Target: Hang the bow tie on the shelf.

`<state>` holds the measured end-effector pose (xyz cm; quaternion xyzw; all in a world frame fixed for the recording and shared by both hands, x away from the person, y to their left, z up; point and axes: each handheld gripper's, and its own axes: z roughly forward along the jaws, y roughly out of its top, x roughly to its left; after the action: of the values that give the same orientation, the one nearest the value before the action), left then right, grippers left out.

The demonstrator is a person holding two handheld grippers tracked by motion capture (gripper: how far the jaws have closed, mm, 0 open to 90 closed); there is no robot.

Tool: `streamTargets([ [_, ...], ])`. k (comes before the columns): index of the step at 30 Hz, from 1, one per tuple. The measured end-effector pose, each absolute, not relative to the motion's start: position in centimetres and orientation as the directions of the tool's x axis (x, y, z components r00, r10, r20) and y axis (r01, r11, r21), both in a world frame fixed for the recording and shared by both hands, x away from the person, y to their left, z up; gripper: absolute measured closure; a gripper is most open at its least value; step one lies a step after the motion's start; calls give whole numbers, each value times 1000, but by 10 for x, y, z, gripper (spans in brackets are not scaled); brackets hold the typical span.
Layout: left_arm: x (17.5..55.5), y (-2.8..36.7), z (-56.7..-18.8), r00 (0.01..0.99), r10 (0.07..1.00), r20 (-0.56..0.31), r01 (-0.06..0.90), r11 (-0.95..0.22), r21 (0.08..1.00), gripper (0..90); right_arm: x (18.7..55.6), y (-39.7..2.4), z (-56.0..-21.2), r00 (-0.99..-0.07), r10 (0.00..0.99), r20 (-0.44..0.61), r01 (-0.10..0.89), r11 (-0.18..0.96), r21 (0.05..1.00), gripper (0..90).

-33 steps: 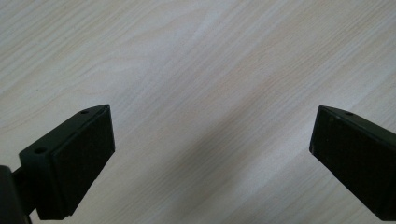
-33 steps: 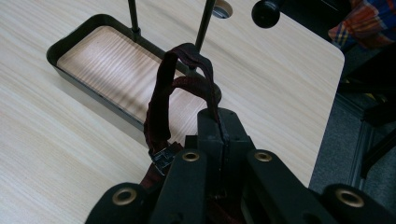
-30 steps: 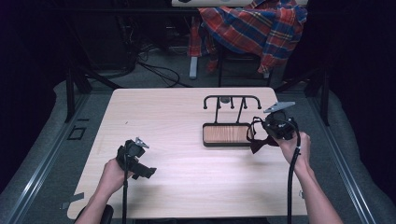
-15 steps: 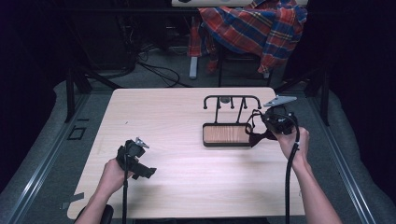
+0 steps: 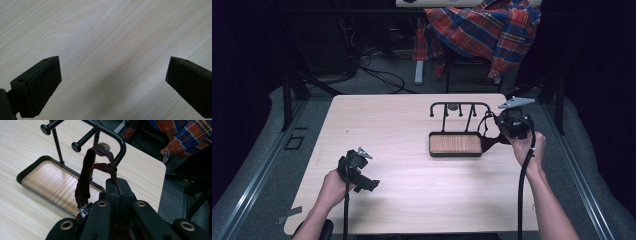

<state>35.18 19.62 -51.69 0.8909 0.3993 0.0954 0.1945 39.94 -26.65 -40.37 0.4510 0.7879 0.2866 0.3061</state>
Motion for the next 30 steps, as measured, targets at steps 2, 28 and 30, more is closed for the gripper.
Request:
streamTargets([
  [2, 352, 196, -518, 665, 747, 16, 674, -609, 419, 2, 402, -267, -403, -400, 888, -227, 536, 428, 728, 897],
  [28, 353, 197, -519, 662, 750, 17, 679, -608, 411, 2, 444, -273, -423, -366, 915, -170, 590, 369, 718, 892],
  [30, 352, 197, -518, 663, 749, 18, 677, -609, 412, 3, 444, -274, -424, -365, 917, -162, 594, 364, 717, 892],
])
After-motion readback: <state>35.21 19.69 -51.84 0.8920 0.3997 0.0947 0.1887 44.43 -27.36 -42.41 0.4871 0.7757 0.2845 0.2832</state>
